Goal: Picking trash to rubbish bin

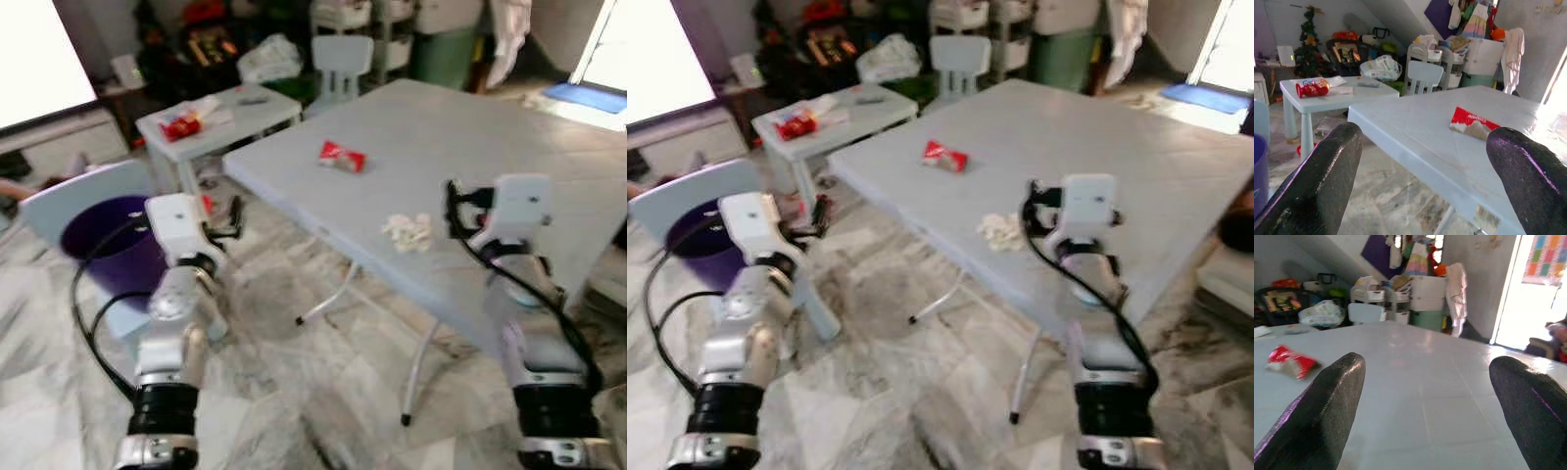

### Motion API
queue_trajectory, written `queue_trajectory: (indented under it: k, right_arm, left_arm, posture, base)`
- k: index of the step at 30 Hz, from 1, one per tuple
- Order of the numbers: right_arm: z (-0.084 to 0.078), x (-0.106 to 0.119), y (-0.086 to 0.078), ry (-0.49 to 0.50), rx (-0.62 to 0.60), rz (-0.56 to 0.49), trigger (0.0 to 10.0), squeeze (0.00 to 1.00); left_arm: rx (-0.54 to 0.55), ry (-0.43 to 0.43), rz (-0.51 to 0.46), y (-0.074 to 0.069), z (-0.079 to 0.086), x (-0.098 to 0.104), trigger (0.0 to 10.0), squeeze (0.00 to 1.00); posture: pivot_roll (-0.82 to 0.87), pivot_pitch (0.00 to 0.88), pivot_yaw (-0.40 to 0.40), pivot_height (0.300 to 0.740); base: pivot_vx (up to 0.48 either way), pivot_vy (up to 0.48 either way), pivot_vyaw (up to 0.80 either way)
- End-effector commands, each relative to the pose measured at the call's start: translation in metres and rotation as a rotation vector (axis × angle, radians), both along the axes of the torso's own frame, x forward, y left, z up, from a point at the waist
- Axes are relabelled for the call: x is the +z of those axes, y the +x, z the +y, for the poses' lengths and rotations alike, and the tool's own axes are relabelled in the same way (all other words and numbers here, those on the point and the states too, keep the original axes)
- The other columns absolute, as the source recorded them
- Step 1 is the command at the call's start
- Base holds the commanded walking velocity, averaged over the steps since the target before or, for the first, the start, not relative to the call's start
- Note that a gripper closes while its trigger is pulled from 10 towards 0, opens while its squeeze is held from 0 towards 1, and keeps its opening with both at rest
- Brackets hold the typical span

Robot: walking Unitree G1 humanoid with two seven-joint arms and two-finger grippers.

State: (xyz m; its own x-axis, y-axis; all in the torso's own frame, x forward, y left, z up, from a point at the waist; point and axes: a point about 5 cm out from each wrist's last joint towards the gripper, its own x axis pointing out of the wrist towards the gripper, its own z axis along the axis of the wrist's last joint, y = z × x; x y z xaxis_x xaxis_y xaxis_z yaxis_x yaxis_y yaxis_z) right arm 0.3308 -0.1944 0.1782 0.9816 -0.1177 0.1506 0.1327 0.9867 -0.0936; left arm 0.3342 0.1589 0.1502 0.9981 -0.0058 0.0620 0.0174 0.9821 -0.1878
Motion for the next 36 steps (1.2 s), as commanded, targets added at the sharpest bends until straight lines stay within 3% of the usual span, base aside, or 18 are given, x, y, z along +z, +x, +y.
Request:
queue_trajectory:
  k: [1, 9, 13, 18, 24, 33, 36]
  right_arm:
    - [0.014, 0.003, 0.002, 0.001, 0.041, -0.014, 10.0, 0.0]
    - [0.017, 0.002, 0.003, 0.004, 0.09, 0.008, 10.0, 0.0]
    - [0.022, -0.007, 0.005, 0.044, 0.146, 0.064, 10.0, 0.0]
    - [0.035, -0.023, 0.0, 0.111, 0.236, 0.14, 10.0, 0.0]
    - [0.052, -0.028, -0.003, 0.199, 0.311, 0.151, 10.0, 0.0]
    - [0.077, -0.038, 0.005, 0.215, 0.337, 0.166, 10.0, 0.0]
    - [0.084, -0.039, 0.007, 0.177, 0.34, 0.15, 10.0, 0.0]
  left_arm:
    - [0.037, 0.014, 0.005, 0.0, 0.013, 0.001, 10.0, 0.0]
    - [0.085, 0.037, 0.048, 0.0, 0.017, -0.006, 10.0, 0.0]
    - [0.065, 0.033, 0.117, -0.005, 0.018, -0.021, 10.0, 0.0]
    - [0.051, 0.066, 0.156, -0.019, 0.022, -0.037, 10.0, 0.0]
    - [0.042, 0.094, 0.171, -0.036, 0.027, -0.044, 10.0, 0.0]
    - [0.01, 0.106, 0.179, -0.055, 0.026, -0.044, 10.0, 0.0]
    - [-0.011, 0.097, 0.172, -0.065, 0.026, -0.042, 10.0, 0.0]
  posture:
    - [-0.03, 0.0, 0.028, 0.74]
    - [-0.03, 0.0, 0.023, 0.74]
    - [-0.02, 0.0, 0.019, 0.74]
    - [0.0, 0.002, 0.011, 0.74]
    - [0.03, 0.02, 0.01, 0.74]
    - [0.09, 0.028, 0.012, 0.74]
    - [0.11, 0.031, 0.009, 0.74]
  base:
    - [0.341, 0.0, 0.0]
    - [0.037, 0.0, 0.0]
    - [0.0, 0.0, 0.0]
    - [0.0, 0.0, 0.0]
    - [0.0, 0.0, 0.0]
    - [0.0, 0.0, 0.0]
    - [0.0, 0.0, 0.0]
